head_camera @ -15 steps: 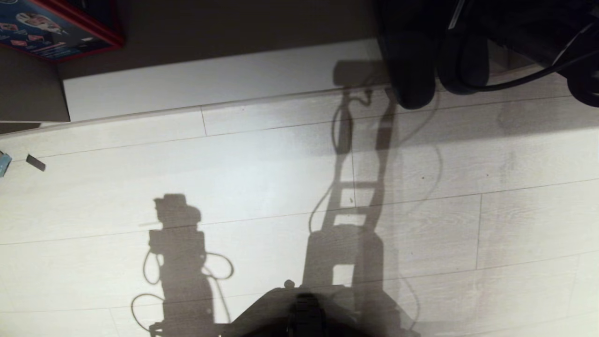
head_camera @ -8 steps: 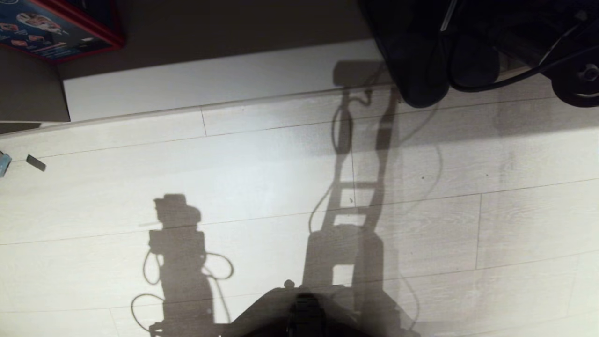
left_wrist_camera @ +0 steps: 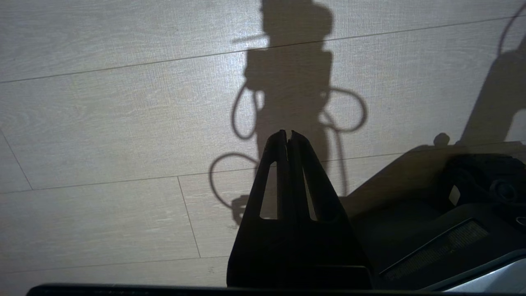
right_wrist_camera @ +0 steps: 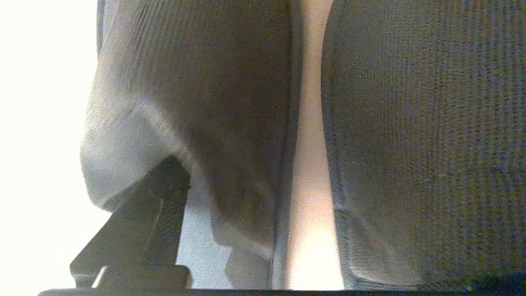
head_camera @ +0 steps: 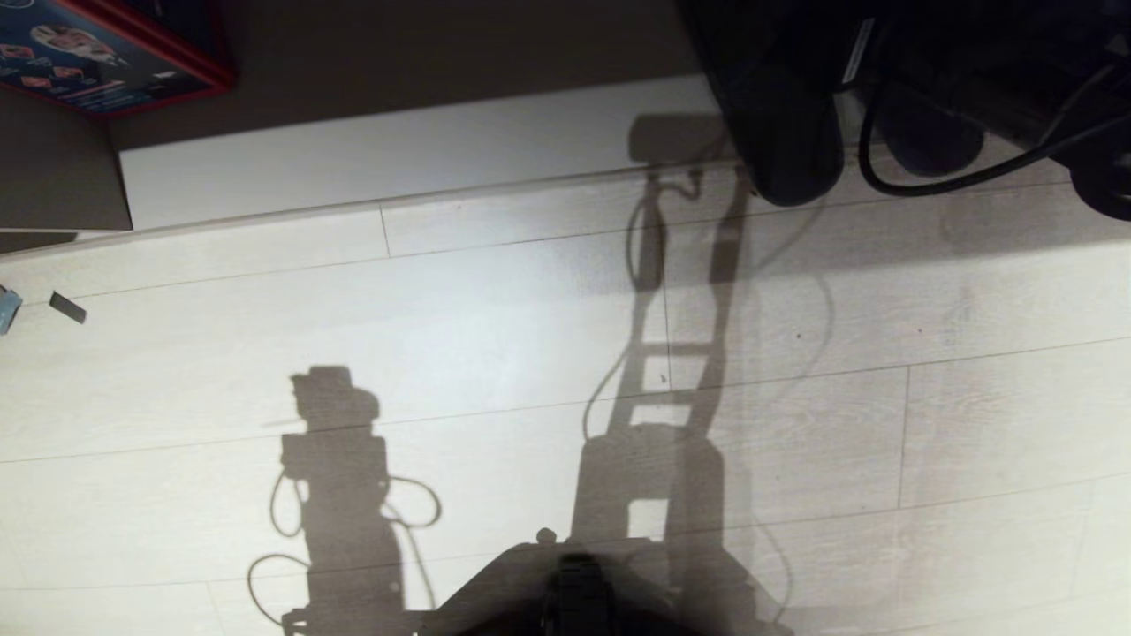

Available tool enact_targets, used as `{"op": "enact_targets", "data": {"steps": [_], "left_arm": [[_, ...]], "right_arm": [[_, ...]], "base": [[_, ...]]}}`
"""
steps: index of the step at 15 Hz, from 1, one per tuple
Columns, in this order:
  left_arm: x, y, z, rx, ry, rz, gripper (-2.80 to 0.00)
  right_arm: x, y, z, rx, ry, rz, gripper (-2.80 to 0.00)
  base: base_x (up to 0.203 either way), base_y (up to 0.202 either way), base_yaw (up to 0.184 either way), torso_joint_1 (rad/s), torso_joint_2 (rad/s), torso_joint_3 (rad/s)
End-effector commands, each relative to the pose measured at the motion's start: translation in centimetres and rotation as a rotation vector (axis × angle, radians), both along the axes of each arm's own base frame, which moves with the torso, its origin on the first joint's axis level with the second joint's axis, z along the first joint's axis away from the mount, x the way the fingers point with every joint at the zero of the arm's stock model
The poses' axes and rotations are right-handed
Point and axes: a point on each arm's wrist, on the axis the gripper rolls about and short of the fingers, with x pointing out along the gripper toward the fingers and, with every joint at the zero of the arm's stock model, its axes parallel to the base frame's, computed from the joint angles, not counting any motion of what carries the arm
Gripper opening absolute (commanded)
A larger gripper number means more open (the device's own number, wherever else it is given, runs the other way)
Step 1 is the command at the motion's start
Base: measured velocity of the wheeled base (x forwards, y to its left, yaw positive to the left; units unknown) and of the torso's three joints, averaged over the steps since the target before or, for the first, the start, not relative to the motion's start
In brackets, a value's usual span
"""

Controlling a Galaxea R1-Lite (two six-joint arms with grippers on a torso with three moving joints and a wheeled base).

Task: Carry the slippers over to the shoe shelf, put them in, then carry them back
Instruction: Place the slippers into the shoe cabinet

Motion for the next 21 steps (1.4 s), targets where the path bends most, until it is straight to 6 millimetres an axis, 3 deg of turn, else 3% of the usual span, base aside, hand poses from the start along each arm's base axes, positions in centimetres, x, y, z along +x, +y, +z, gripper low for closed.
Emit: {"op": "enact_targets", "data": {"steps": [1,10,17,21], "left_arm": [[0.0,0.0,0.0,0.0,0.0,0.001,-2.8],[0.0,0.0,0.0,0.0,0.0,0.001,-2.8],[0.0,0.0,0.0,0.0,0.0,0.001,-2.8],[0.0,0.0,0.0,0.0,0.0,0.001,-2.8]], "right_arm": [[-1.0,-0.2,0.2,-0.001,-0.005,0.004,0.0],[-3.7,-0.5,0.6,-0.001,-0.006,0.015,0.0],[-6.3,-1.1,-3.9,-0.039,0.171,0.004,0.0],[-10.2,-2.1,-4.4,-0.035,0.179,0.006,0.0]], "base": [[0.0,0.0,0.0,0.0,0.0,0.0],[0.0,0.0,0.0,0.0,0.0,0.0],[0.0,0.0,0.0,0.0,0.0,0.0],[0.0,0.0,0.0,0.0,0.0,0.0]]}}
